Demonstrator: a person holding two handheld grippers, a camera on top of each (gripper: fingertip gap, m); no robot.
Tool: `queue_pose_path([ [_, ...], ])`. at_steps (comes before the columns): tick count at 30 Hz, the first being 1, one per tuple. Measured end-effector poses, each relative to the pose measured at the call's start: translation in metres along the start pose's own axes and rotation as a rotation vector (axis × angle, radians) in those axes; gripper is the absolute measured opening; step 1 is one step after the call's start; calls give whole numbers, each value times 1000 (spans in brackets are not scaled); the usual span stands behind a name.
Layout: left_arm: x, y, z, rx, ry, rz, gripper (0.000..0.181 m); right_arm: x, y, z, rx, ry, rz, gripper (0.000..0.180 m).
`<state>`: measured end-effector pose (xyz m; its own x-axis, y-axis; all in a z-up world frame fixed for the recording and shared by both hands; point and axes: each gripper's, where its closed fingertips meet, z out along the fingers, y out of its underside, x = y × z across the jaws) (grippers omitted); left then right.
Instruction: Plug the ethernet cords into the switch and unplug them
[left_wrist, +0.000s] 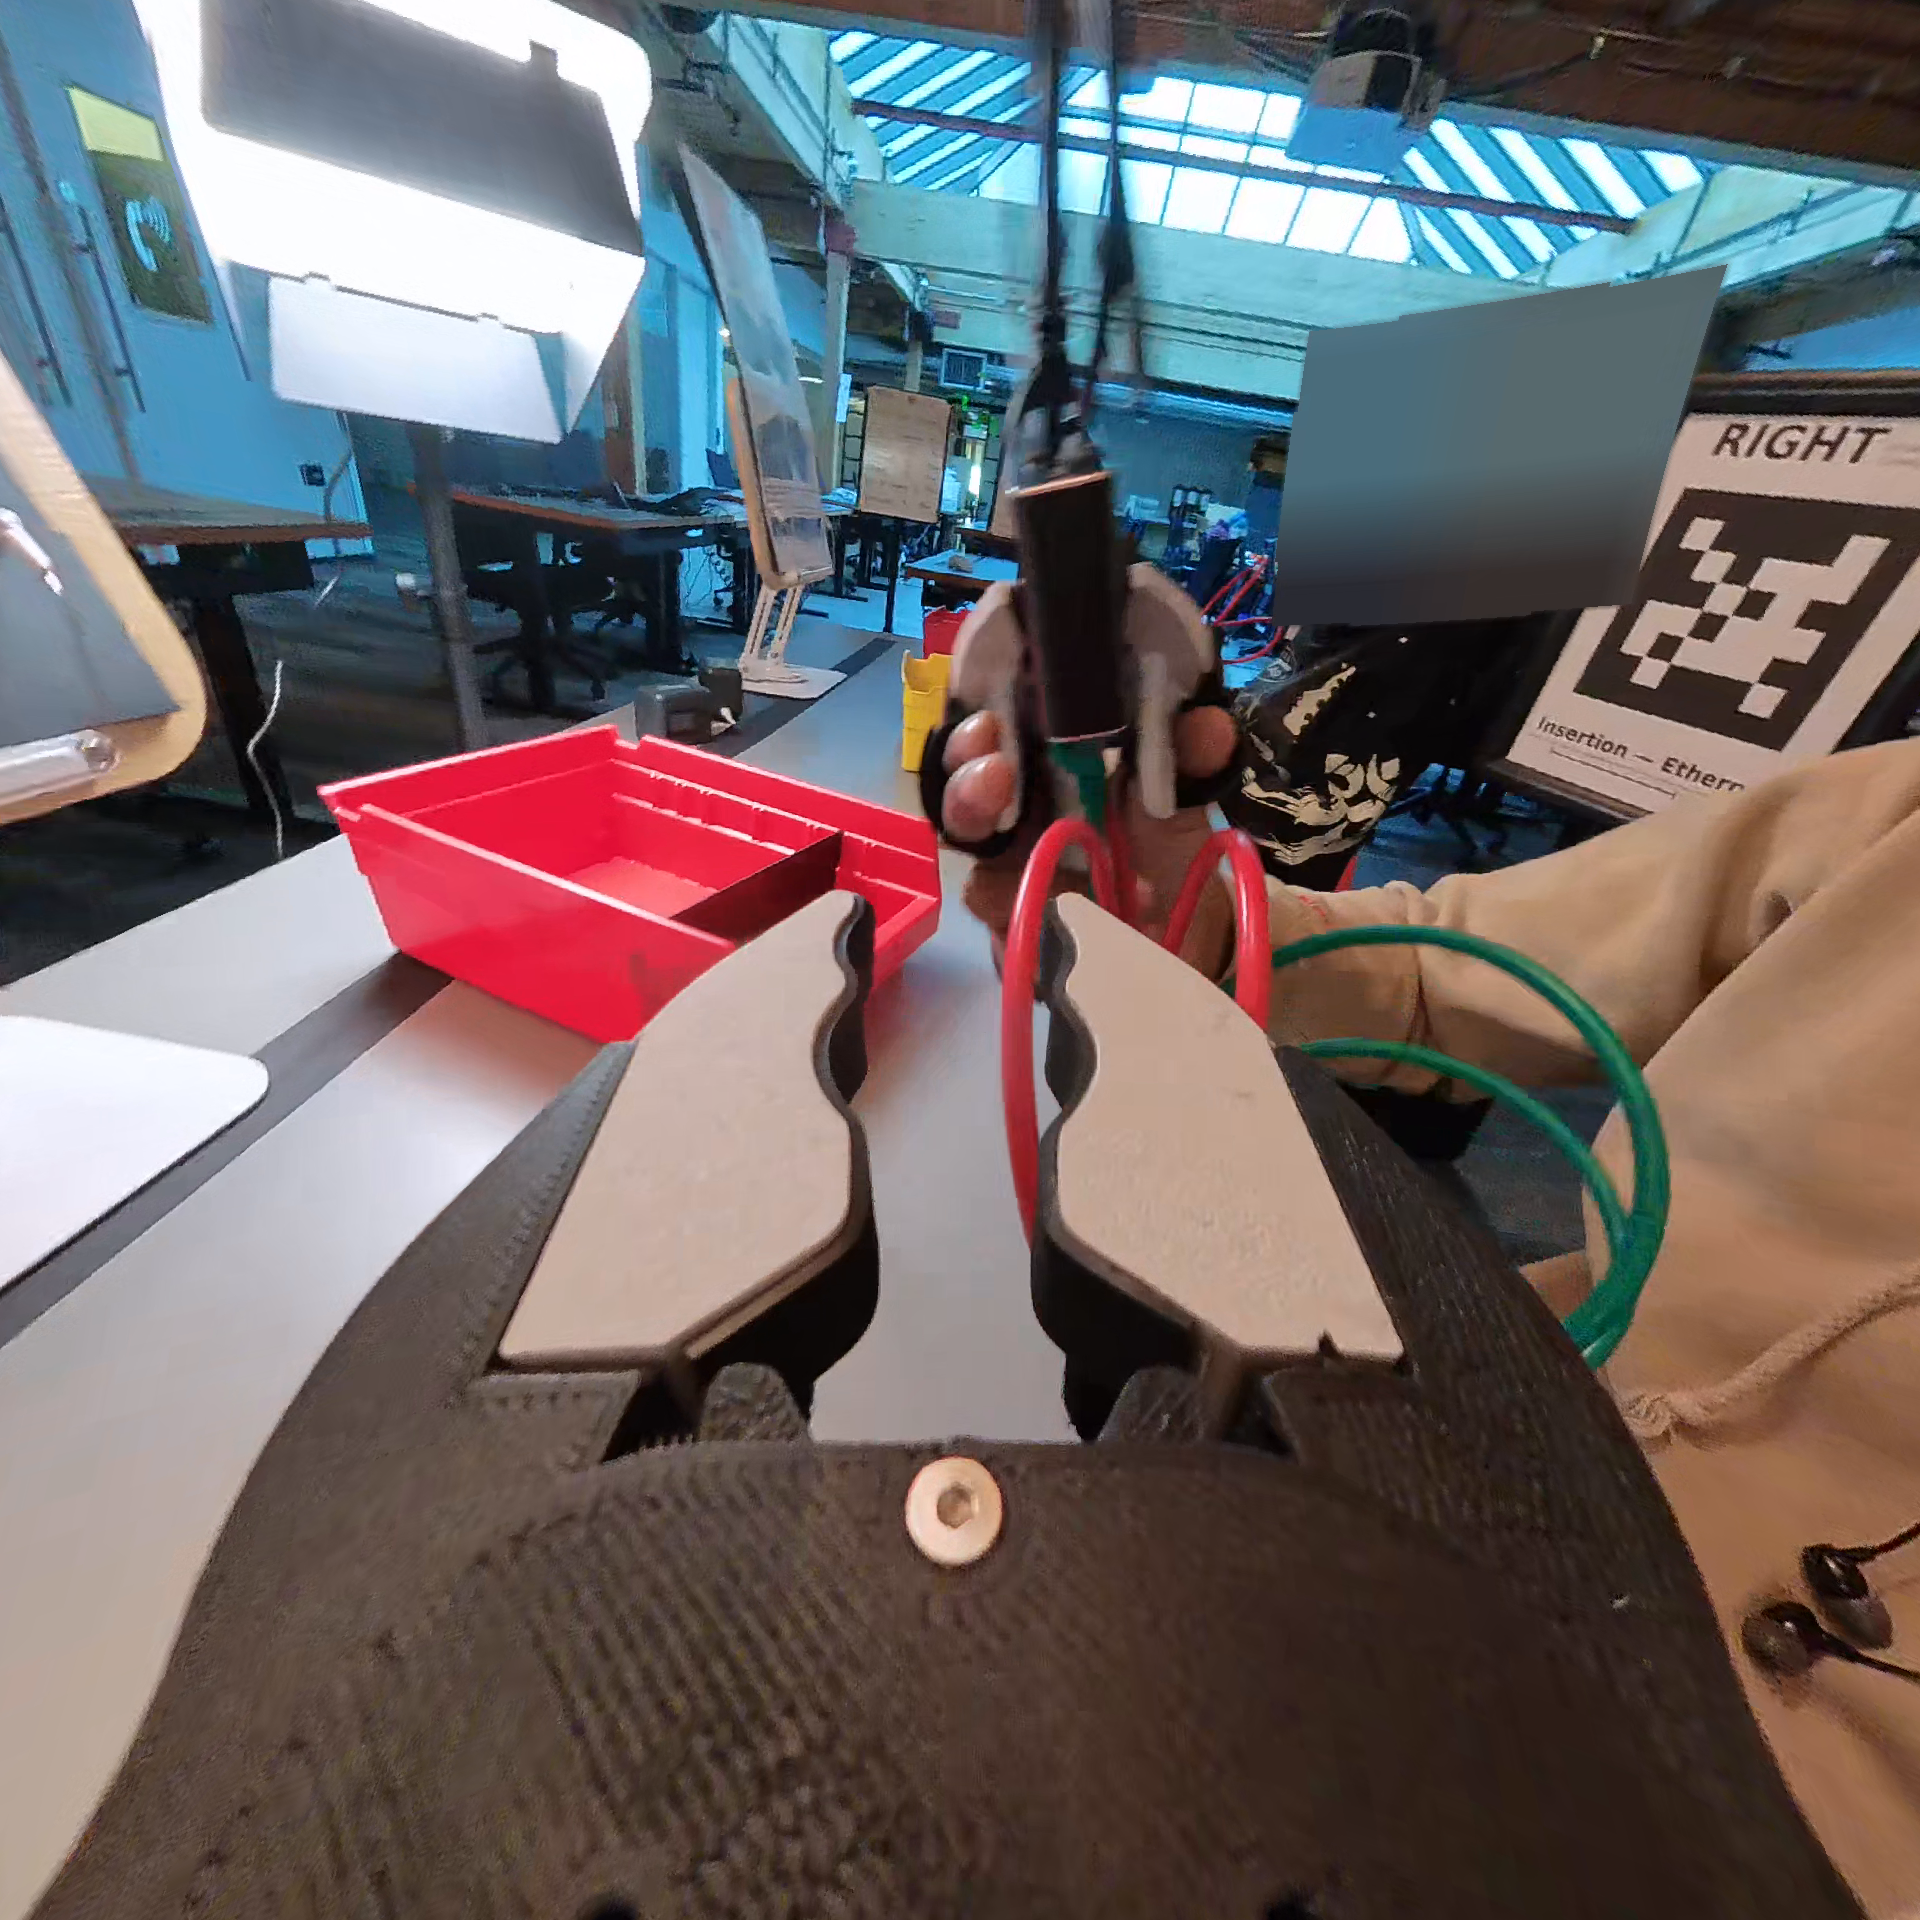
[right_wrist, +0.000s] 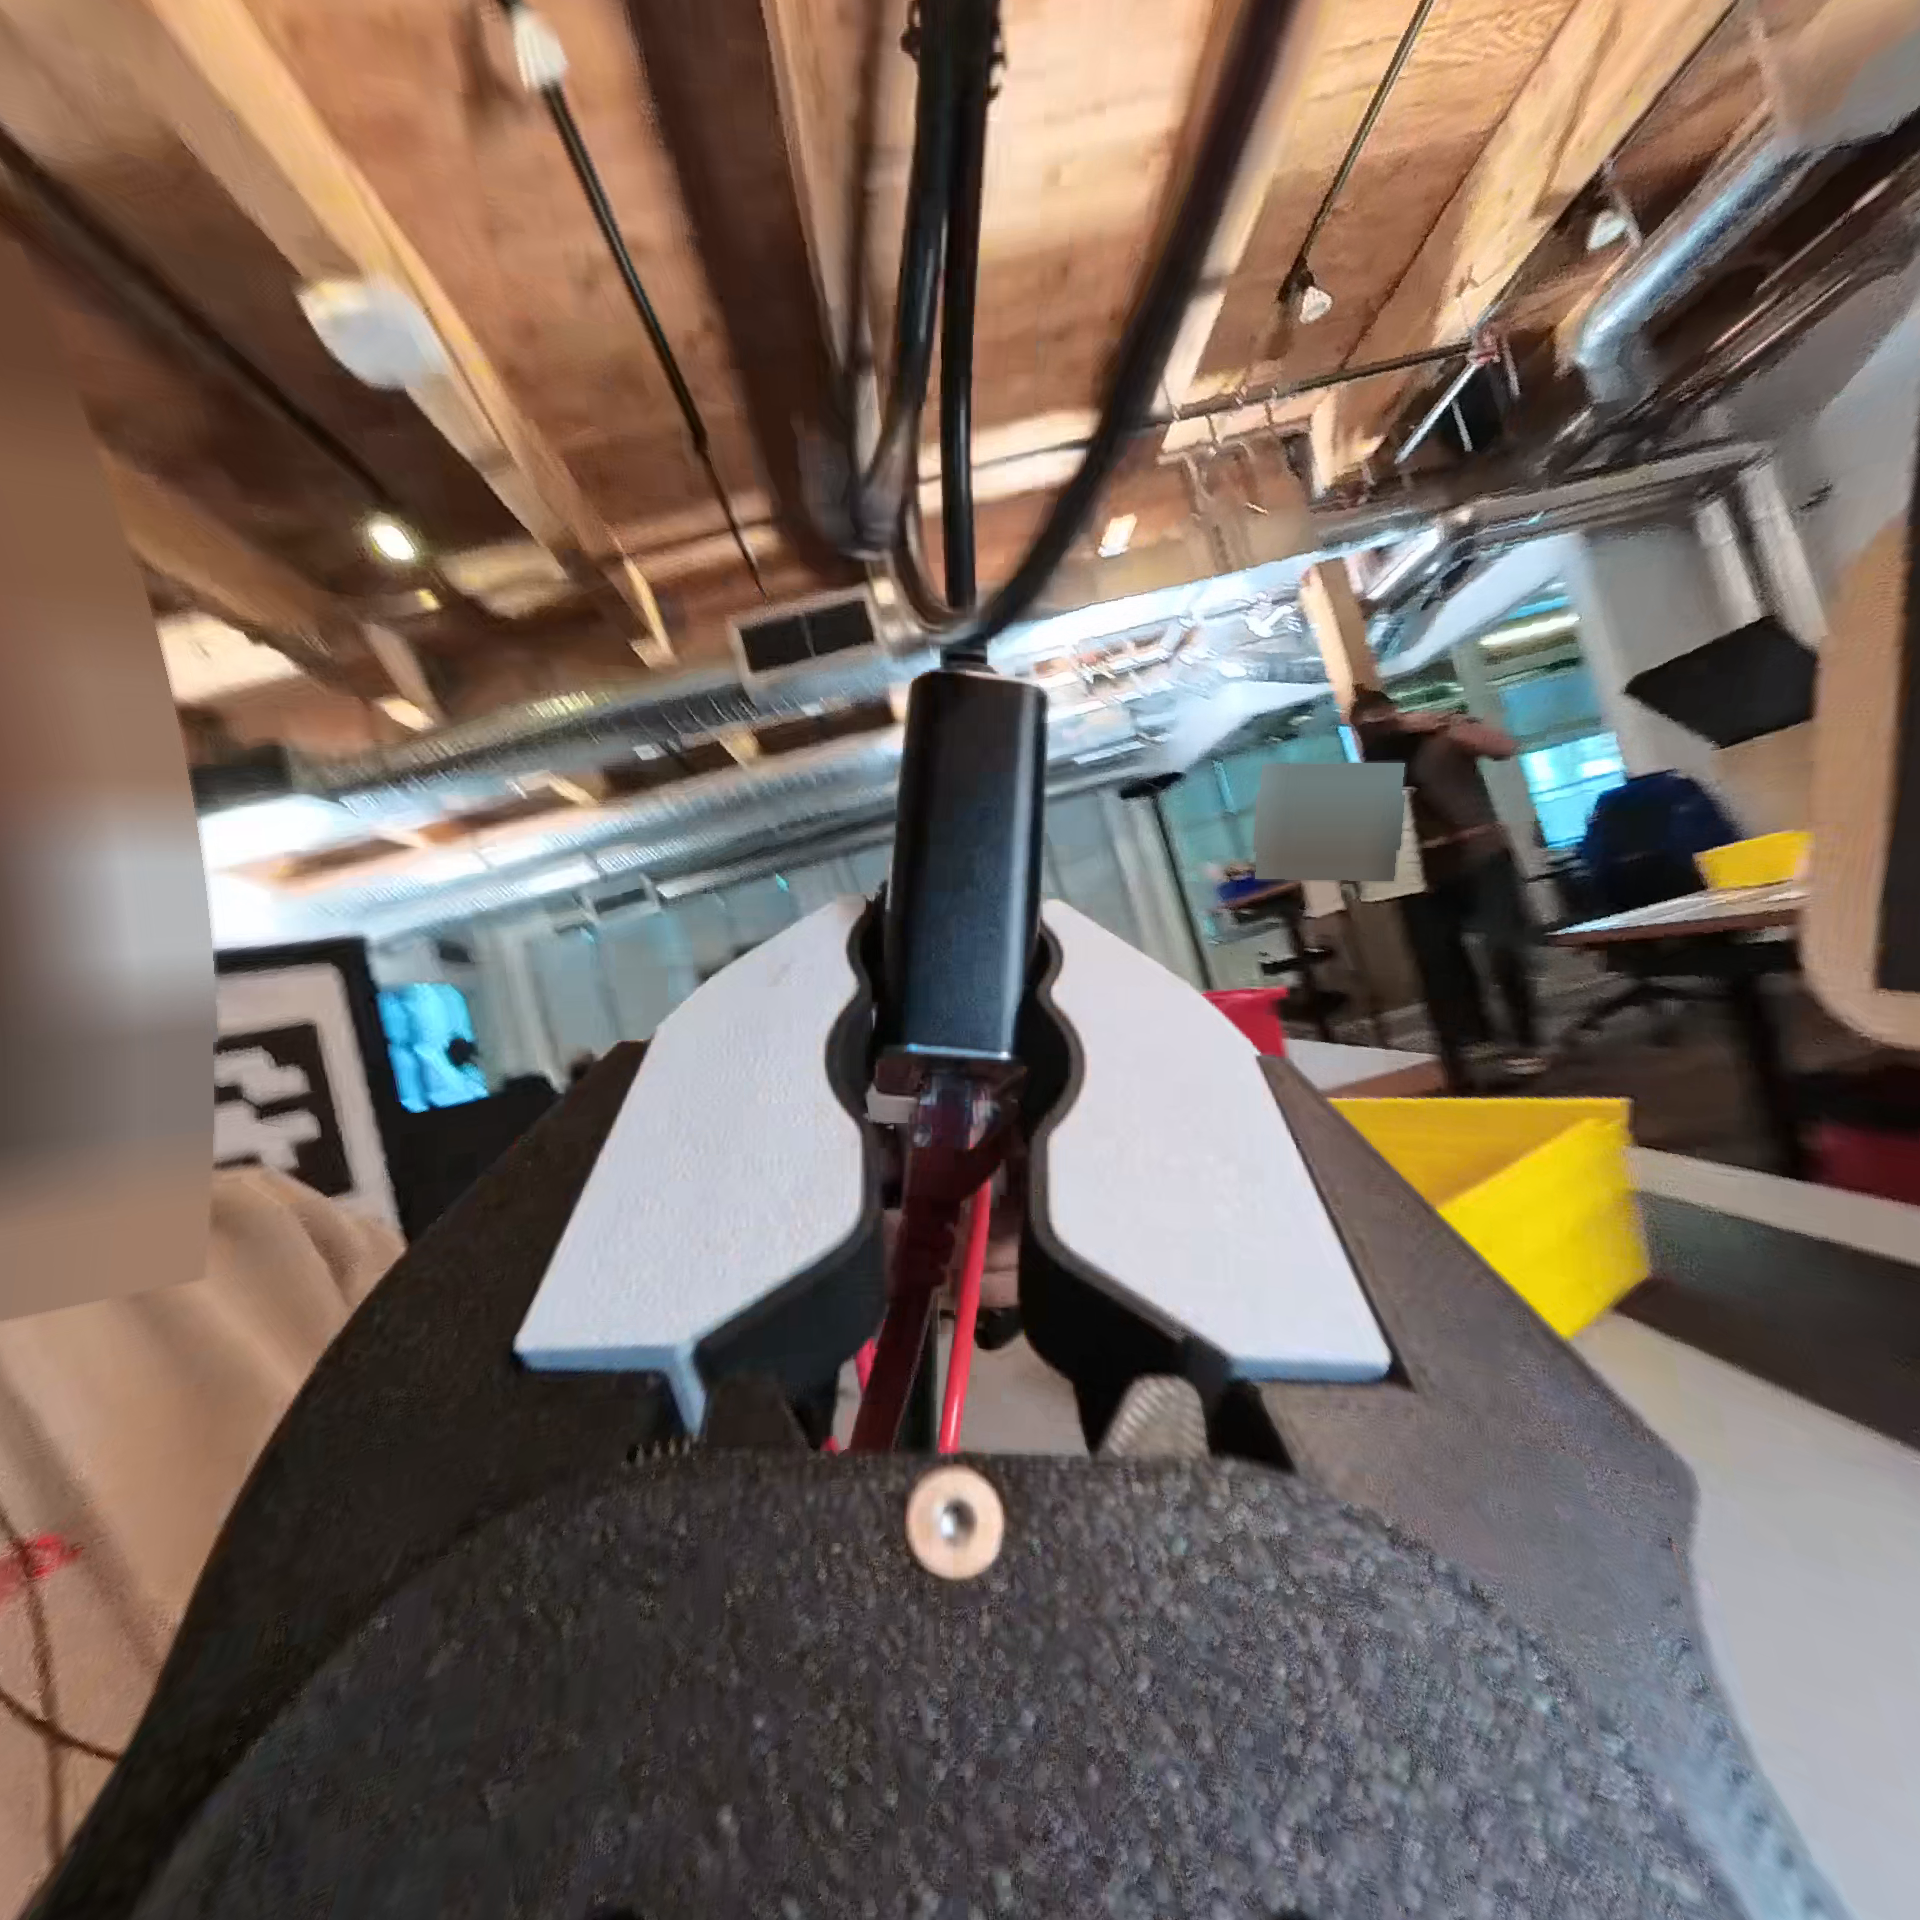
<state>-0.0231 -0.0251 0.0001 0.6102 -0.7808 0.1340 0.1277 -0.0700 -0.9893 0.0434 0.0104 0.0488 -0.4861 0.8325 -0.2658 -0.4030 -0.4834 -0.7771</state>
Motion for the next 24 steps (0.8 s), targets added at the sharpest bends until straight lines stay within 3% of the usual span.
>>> queue_pose_path([
  [6, 14, -7, 9, 26, -17, 35, 29, -1, 33, 0, 17, -62, 46, 26],
  [13, 52, 7, 26, -20, 175, -4, 33, -26, 65, 9, -46, -142, 9, 25],
  [16, 47, 6, 26, -29, 117, 25, 24, -23, 67, 10, -86, -108, -44, 26],
  [24, 35, 5, 19, -93, 80, -2, 23, -12, 71, 9, -313, -80, -164, 26],
])
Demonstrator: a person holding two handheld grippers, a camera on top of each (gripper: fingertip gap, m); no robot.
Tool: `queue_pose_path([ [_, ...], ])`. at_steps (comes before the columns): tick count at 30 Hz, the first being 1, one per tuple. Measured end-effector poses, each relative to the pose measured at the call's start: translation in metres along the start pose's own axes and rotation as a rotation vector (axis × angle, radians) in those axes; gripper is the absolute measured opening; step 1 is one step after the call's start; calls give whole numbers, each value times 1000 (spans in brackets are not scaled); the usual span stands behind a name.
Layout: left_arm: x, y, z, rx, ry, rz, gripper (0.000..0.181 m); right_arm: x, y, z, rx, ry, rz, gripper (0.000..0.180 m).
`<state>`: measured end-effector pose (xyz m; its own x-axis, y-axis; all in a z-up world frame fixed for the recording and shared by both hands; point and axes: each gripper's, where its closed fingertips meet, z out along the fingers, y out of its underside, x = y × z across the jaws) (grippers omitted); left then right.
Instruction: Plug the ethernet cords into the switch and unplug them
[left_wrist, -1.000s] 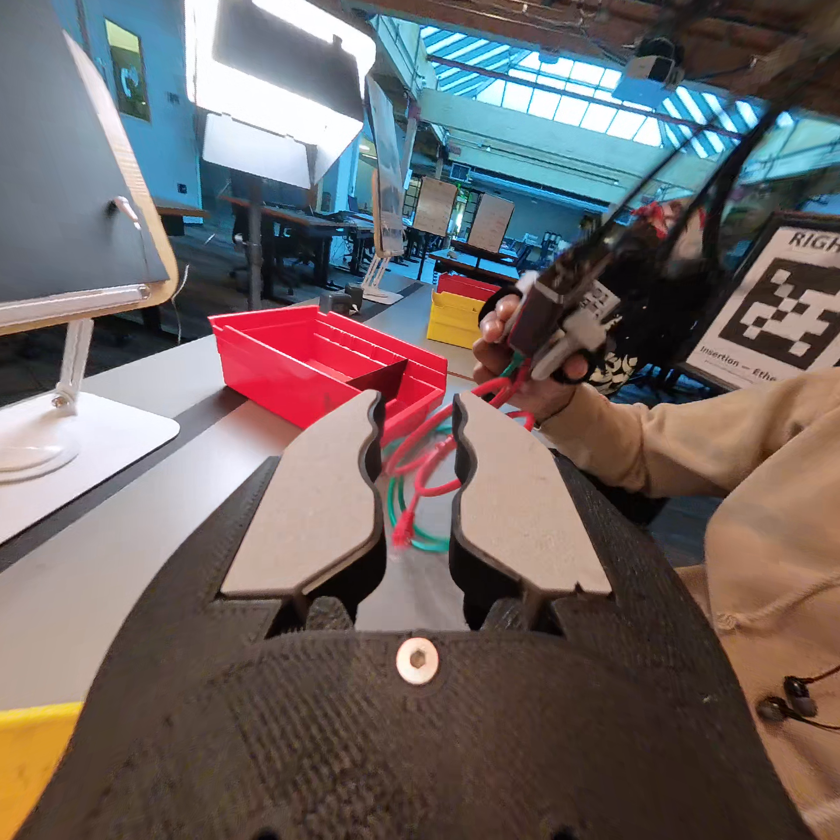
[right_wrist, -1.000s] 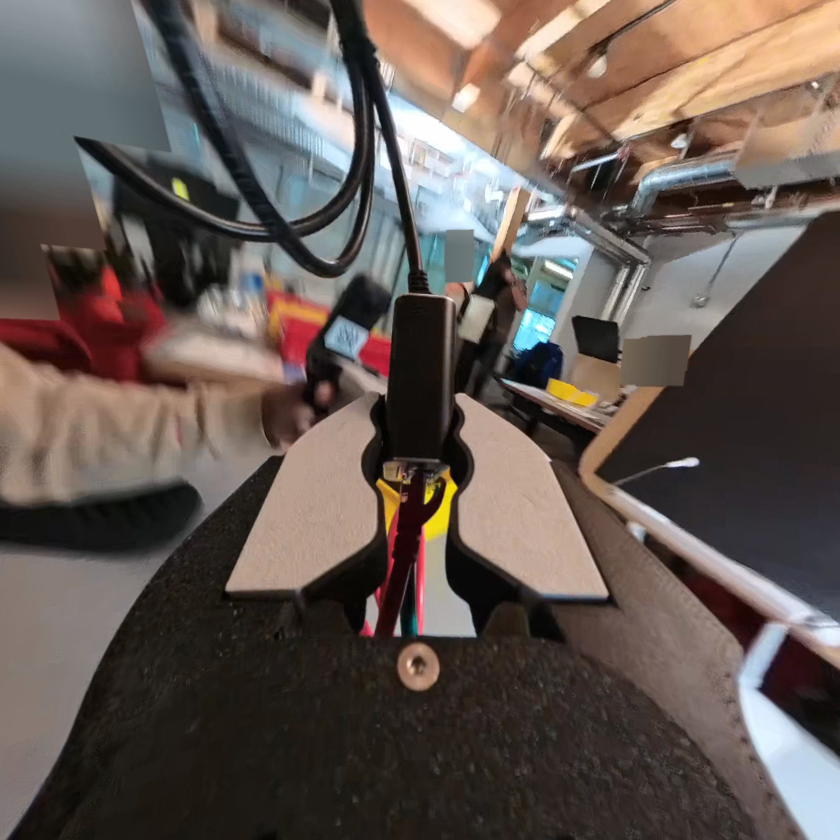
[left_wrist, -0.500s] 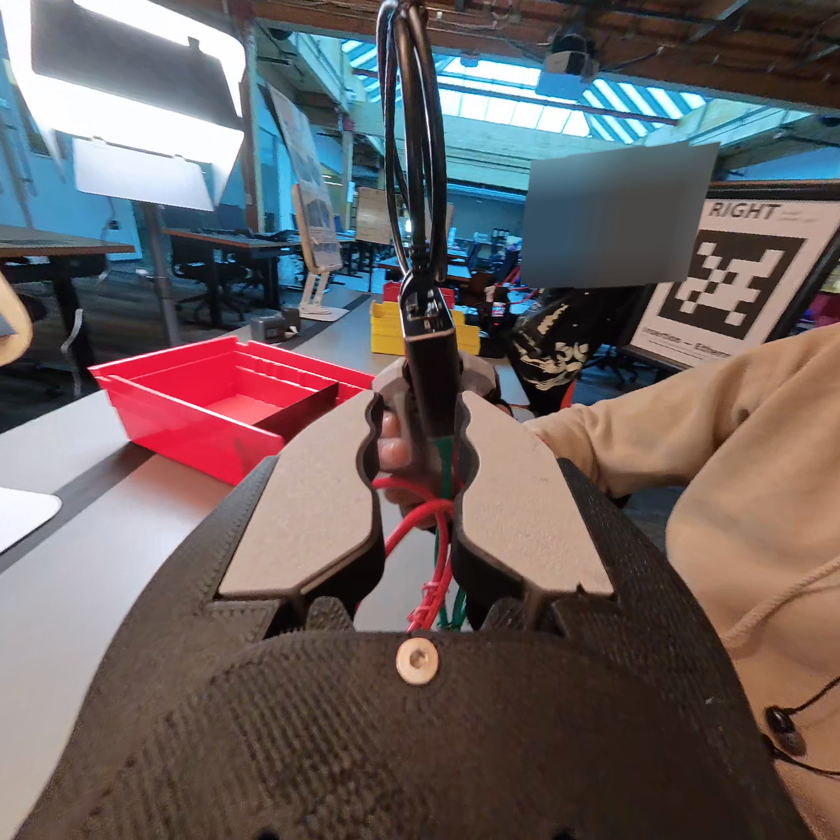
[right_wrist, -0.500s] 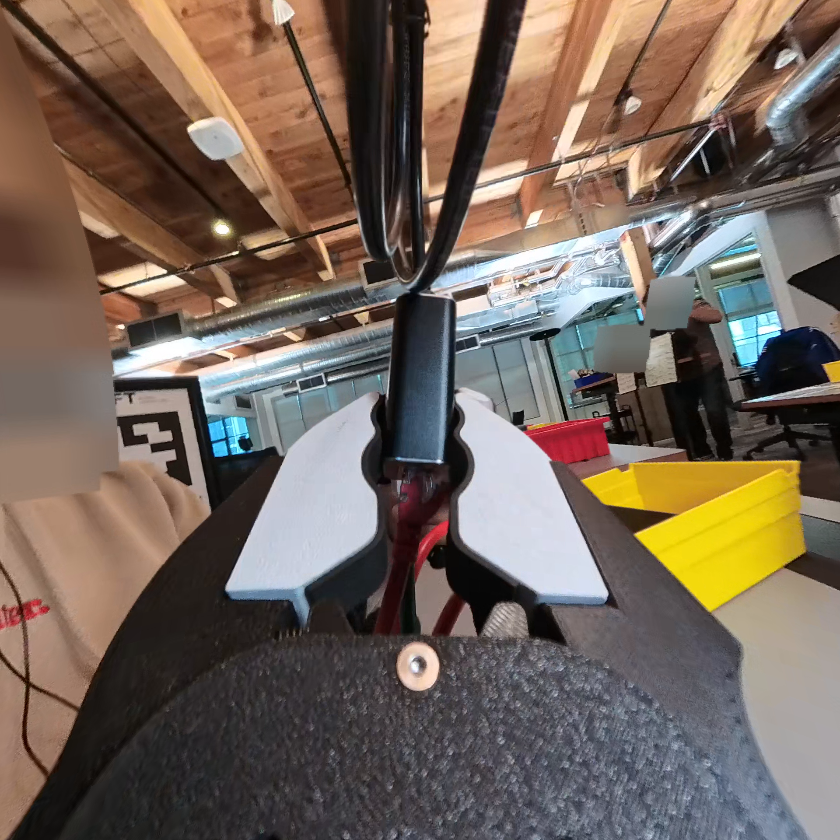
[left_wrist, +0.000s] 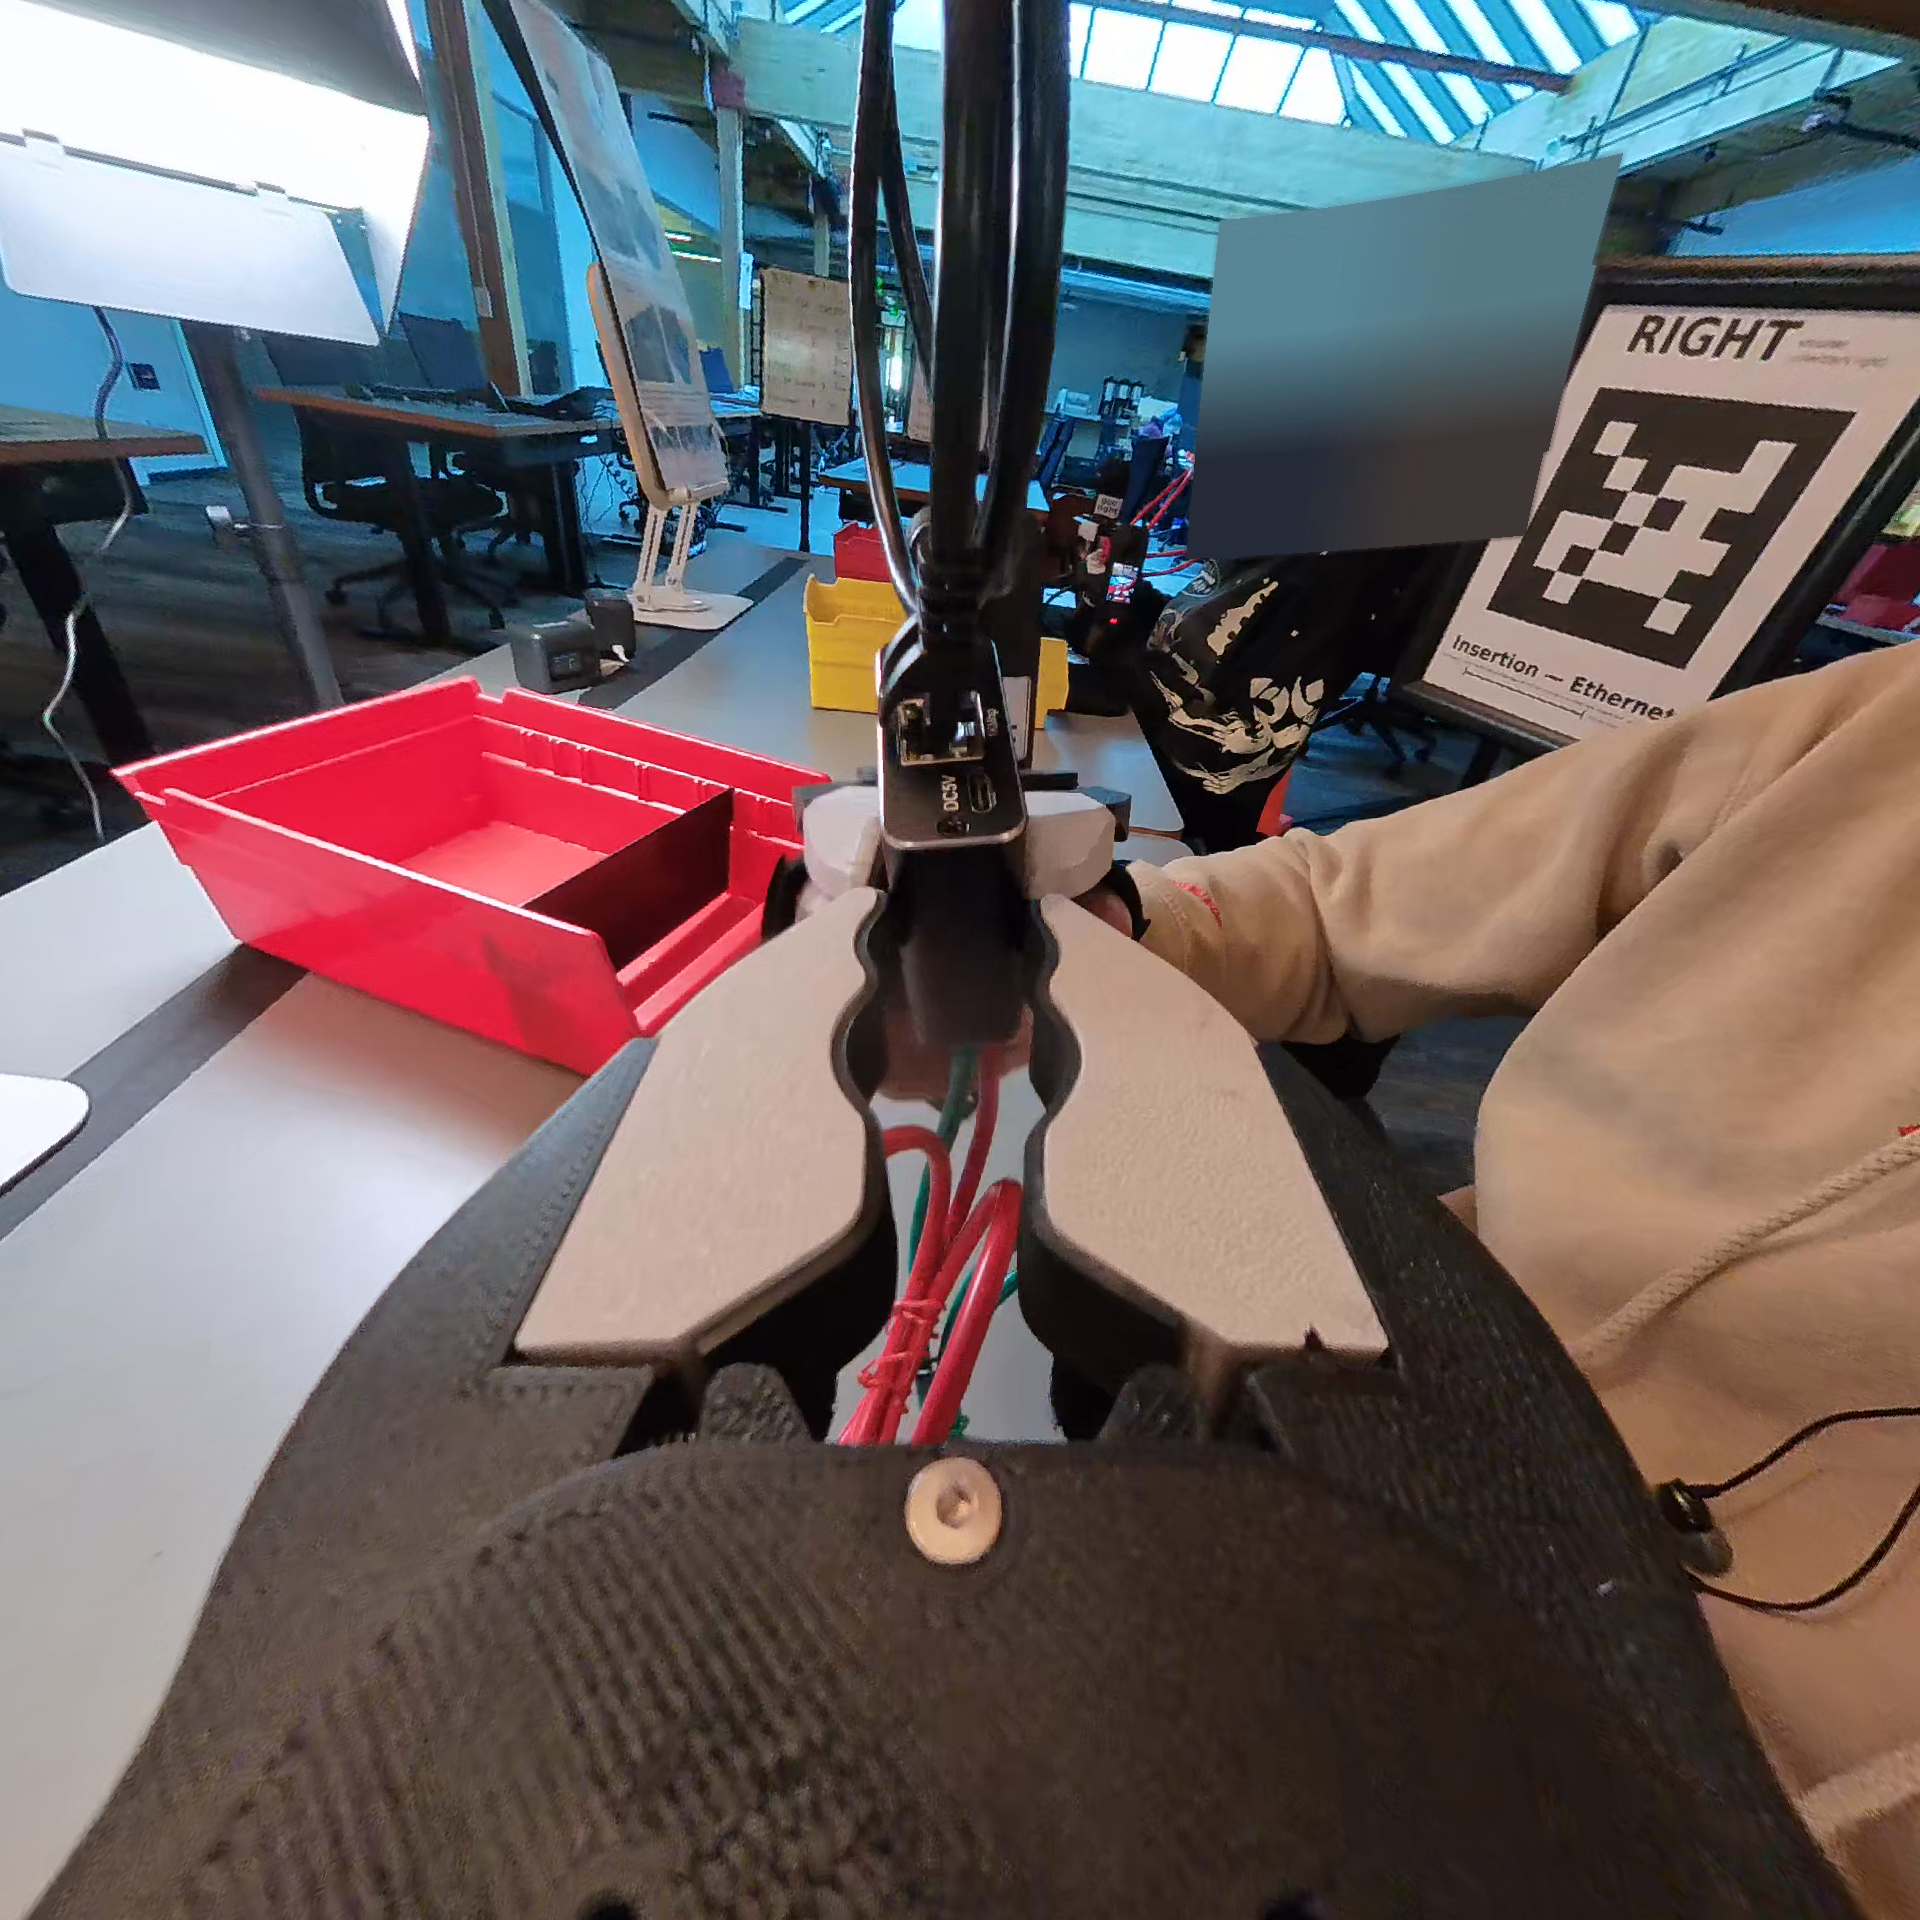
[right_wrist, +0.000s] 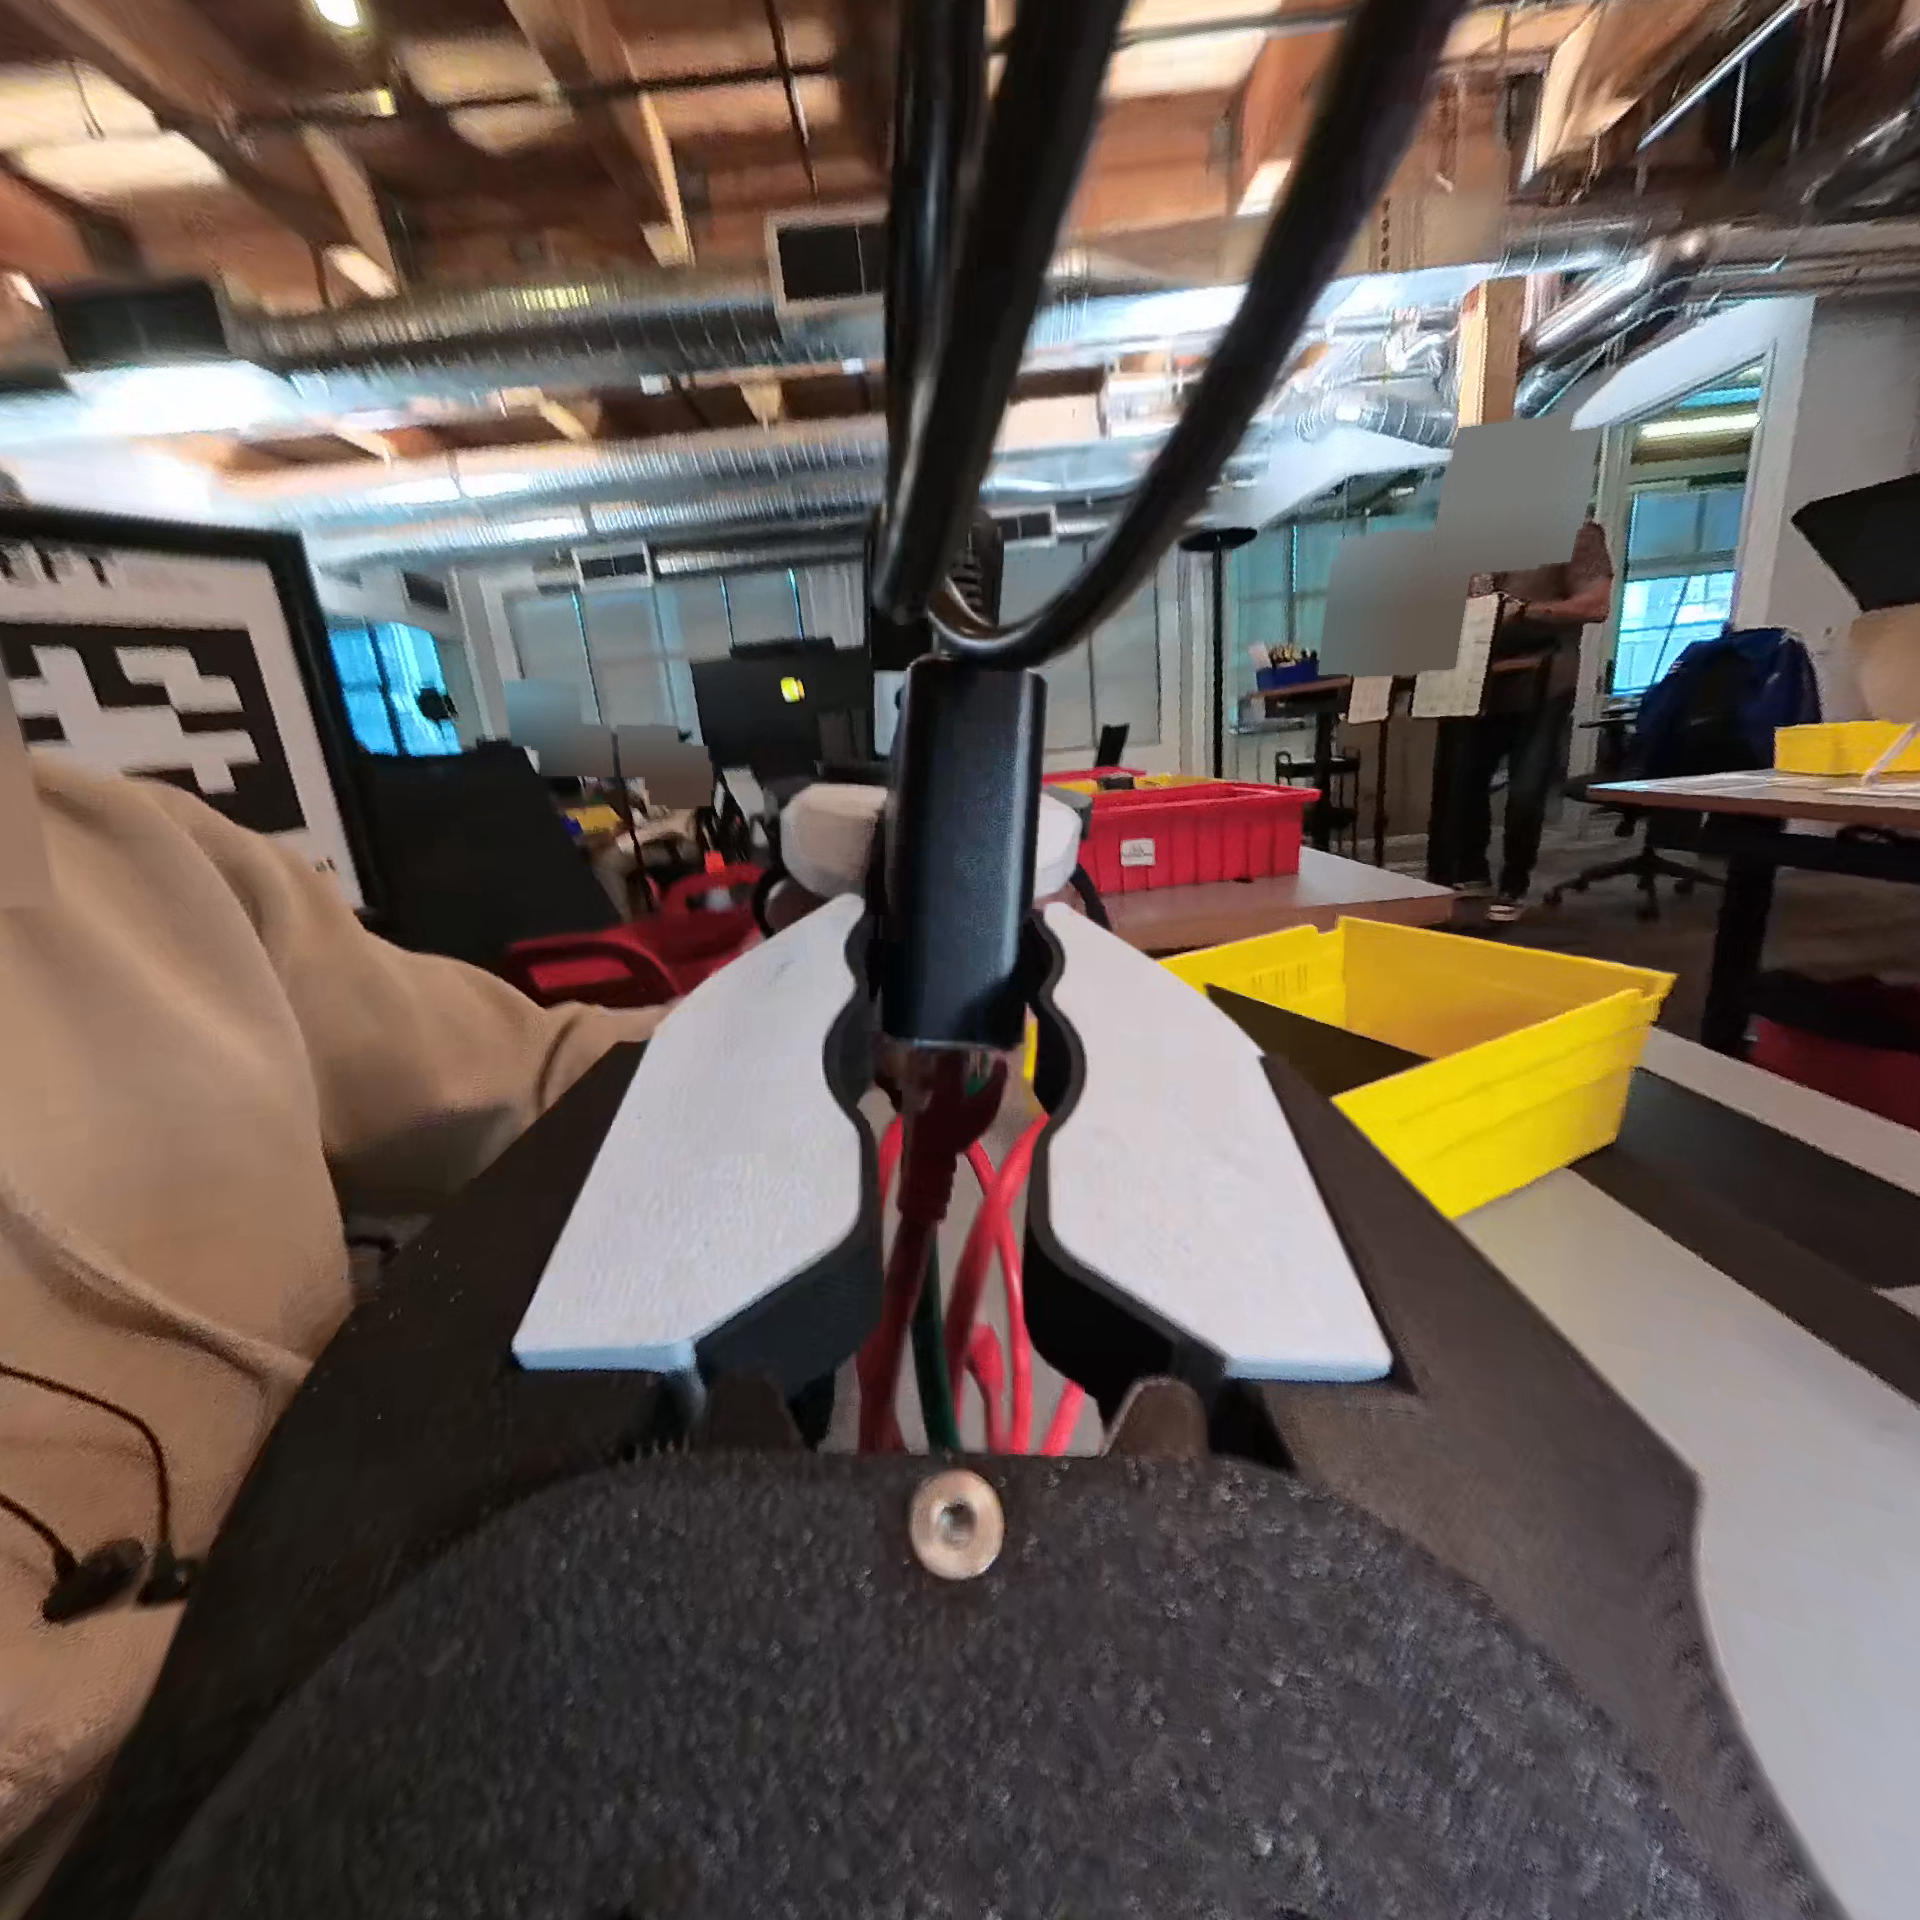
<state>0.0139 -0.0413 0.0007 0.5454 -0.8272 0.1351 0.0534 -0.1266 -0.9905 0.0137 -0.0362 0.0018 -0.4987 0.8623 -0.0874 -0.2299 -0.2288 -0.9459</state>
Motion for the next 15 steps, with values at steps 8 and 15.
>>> queue_pose_path([
  [8, -16, -2, -16, -45, -67, -68, 23, 14, -11, -14, -200, 105, -144, 30],
  [15, -10, 19, 1, -120, -32, -70, 23, 13, 15, -9, -330, 91, -58, 30],
])
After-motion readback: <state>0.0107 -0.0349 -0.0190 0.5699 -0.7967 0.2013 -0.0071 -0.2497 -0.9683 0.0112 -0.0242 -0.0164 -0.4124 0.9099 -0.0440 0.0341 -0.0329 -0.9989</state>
